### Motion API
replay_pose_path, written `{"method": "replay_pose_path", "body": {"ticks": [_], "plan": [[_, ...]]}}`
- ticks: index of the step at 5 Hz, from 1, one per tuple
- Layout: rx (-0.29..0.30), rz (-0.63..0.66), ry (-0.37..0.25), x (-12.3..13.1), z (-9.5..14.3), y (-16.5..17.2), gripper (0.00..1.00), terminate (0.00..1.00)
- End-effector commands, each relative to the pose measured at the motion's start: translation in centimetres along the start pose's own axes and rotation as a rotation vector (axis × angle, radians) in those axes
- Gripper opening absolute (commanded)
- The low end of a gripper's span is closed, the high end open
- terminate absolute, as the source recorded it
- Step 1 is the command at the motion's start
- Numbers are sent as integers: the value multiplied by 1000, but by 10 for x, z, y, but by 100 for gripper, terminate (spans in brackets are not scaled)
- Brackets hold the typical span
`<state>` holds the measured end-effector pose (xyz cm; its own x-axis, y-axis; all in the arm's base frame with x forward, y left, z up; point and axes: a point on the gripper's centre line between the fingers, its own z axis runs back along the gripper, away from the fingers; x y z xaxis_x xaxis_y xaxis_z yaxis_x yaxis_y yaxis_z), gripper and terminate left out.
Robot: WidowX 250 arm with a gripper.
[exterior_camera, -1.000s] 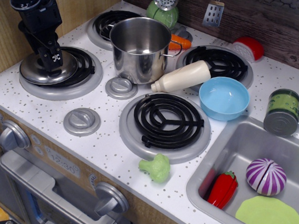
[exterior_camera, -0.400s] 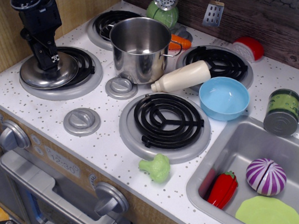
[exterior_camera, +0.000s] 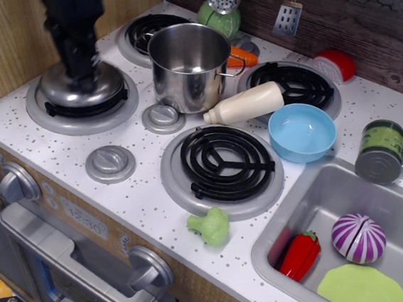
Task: Put lid on pot or pan
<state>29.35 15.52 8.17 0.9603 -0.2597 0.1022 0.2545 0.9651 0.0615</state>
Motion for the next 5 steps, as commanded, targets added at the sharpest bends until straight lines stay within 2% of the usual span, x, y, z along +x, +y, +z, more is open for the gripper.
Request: {"method": "replay_pose_path", "body": {"ticks": [1, 2, 3, 5], "plan": [[122, 38, -48, 35, 71, -22, 0, 0], [180, 1, -42, 50, 88, -24, 0, 0], [231, -74, -101, 71, 82, -23, 0, 0], [148, -96, -153, 92, 53, -22, 0, 0]]}}
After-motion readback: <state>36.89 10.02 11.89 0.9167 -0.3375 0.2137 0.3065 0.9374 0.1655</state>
